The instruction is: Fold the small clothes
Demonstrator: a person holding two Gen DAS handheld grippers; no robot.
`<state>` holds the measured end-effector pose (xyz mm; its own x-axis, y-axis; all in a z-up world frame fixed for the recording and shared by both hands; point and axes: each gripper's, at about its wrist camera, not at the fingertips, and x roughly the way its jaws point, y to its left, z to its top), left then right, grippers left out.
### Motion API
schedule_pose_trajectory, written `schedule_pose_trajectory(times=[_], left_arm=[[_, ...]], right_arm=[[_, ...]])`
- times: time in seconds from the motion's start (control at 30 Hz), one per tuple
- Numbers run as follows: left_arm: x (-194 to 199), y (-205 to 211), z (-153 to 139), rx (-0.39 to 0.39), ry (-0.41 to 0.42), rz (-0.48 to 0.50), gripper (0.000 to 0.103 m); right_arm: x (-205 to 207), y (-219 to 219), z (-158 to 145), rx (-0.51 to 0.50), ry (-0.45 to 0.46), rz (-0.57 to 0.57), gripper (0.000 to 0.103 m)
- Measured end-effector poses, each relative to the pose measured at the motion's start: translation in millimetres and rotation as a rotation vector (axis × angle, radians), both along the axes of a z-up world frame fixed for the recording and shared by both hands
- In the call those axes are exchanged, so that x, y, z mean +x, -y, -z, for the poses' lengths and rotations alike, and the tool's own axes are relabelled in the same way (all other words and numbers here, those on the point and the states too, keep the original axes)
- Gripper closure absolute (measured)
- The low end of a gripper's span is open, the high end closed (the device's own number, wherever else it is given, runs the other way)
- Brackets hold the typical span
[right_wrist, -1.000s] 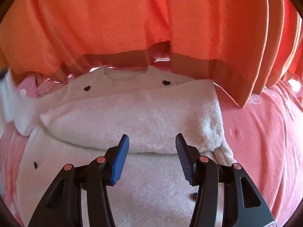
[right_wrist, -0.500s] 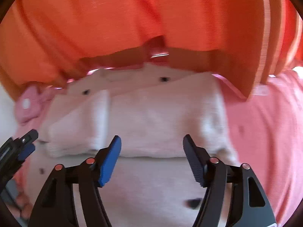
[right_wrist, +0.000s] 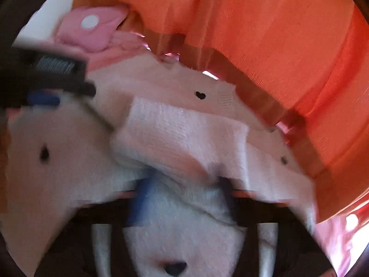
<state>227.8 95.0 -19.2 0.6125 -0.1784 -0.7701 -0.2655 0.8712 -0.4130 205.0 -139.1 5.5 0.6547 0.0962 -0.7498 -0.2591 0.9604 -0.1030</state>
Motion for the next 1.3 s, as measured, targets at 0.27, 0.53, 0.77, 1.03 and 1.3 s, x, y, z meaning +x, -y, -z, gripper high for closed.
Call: schedule_pose_trajectory(times=[0.27, 0.53, 0.77, 1.03, 1.3], left_arm=[[1, -2, -3, -0.035, -0.004, -0.01, 0.038], [13, 7, 5, -0.098, -0.008, 0.019, 0.042], [14, 0, -13, -0.08, 0.083, 0.012, 0.097], [13, 0, 10, -0.035, 0.001, 0.008, 0.097], [14, 8, 14, 0.06, 0.007, 0.028, 0.096]], right_arm=[[-4, 205, -2, 0.51, -0.13, 0.483, 0.092], [-4, 243, 37, 0.61, -0.206, 0.576, 0.044], [2, 238, 0, 0.656, -0.076, 0.501, 0.093], [7, 250, 48, 0.602, -0.178, 0.579, 0.094], [4, 254, 64, 0.546, -0.177, 0.583, 0.096]])
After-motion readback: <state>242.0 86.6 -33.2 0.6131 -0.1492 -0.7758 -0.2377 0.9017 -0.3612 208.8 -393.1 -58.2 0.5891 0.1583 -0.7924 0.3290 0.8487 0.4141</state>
